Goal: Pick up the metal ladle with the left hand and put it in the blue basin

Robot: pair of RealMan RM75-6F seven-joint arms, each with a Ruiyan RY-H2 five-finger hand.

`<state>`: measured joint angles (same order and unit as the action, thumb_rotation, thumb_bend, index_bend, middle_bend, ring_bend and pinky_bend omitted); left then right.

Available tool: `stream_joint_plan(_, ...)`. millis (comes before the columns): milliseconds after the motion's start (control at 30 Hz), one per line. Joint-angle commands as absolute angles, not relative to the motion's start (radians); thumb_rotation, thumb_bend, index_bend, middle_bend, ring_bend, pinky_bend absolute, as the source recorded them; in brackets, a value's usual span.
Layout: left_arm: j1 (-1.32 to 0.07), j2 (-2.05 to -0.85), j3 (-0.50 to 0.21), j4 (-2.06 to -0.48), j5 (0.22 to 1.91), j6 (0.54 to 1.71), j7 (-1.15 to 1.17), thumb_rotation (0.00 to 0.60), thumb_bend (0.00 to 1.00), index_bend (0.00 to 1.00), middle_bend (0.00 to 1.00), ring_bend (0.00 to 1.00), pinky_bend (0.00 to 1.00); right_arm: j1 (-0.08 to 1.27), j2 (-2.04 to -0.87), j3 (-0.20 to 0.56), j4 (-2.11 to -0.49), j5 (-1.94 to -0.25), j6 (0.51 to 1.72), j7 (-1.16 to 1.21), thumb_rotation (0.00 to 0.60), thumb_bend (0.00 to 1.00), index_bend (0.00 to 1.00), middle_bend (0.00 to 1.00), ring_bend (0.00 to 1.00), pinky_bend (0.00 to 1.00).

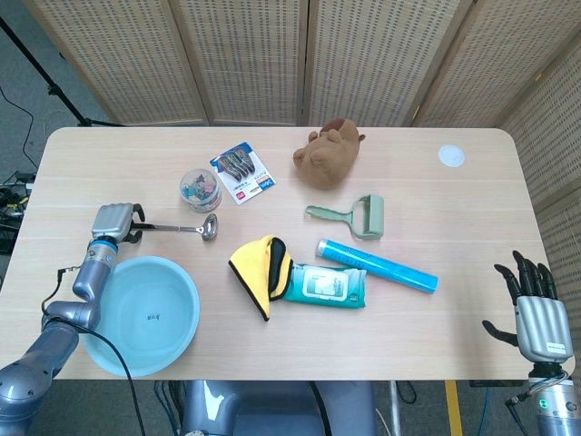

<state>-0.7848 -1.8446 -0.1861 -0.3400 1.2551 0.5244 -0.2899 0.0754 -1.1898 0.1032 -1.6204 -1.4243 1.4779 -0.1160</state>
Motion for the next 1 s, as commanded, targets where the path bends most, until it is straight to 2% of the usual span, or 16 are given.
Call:
stream_joint_plan(33, -0.788, -1.854, -0.181, -0.330, 1.263, 0.519, -0.296, 0.600, 0.35, 0.48, 0.97, 0.94, 0.98, 0.076, -1.190, 0.103, -1.619, -1.423, 1.477, -0.117, 0.600, 0.00, 0.15, 0.00, 0.00, 0.00)
stream_joint_plan(400, -0.803, -1.893, -0.181, -0.278, 1.274, 0.504, -0.305, 0.600, 0.35, 0.49, 0.96, 0.93, 0.98, 0.077, -1.190, 0.101, -1.618, -1.423, 1.474, -0.119, 0.600, 0.00, 0.15, 0.00, 0.00, 0.00)
stream_joint_plan(500, -0.807, -1.904, -0.184, -0.267, 1.272, 0.500, -0.304, 0.600, 0.35, 0.59, 0.96, 0.93, 0.98, 0.078, -1.191, 0.103, -1.614, -1.420, 1.473, -0.121, 0.600, 0.00, 0.15, 0.00, 0.00, 0.00)
stream_joint_plan(600, -0.809, -1.915, -0.190, -0.259, 1.270, 0.507, -0.305, 0.600, 0.36, 0.74, 0.96, 0.93, 0.98, 0.078, -1.191, 0.105, -1.615, -1.418, 1.474, -0.120, 0.600, 0.00, 0.15, 0.00, 0.00, 0.00)
stream_joint_plan(667, -0.810, -1.922, -0.195, -0.253, 1.269, 0.526, -0.303, 0.600, 0.40, 0.84, 0.96, 0.93, 0.98, 0.078, -1.190, 0.105, -1.615, -1.421, 1.476, -0.120, 0.600, 0.00, 0.15, 0.00, 0.00, 0.00)
stream_joint_plan(767, -0.806, -1.932, -0.202, -0.242, 1.268, 0.577, -0.293, 0.600, 0.44, 0.88, 0.96, 0.93, 0.98, 0.077, -1.189, 0.104, -1.617, -1.425, 1.481, -0.116, 0.600, 0.00, 0.15, 0.00, 0.00, 0.00)
stream_joint_plan(1000, -0.796, -1.885, -0.214, -0.302, 1.280, 0.689, -0.350, 0.600, 0.45, 0.89, 0.96, 0.93, 0.98, 0.073, -1.181, 0.101, -1.628, -1.436, 1.490, -0.109, 0.600, 0.00, 0.15, 0.00, 0.00, 0.00)
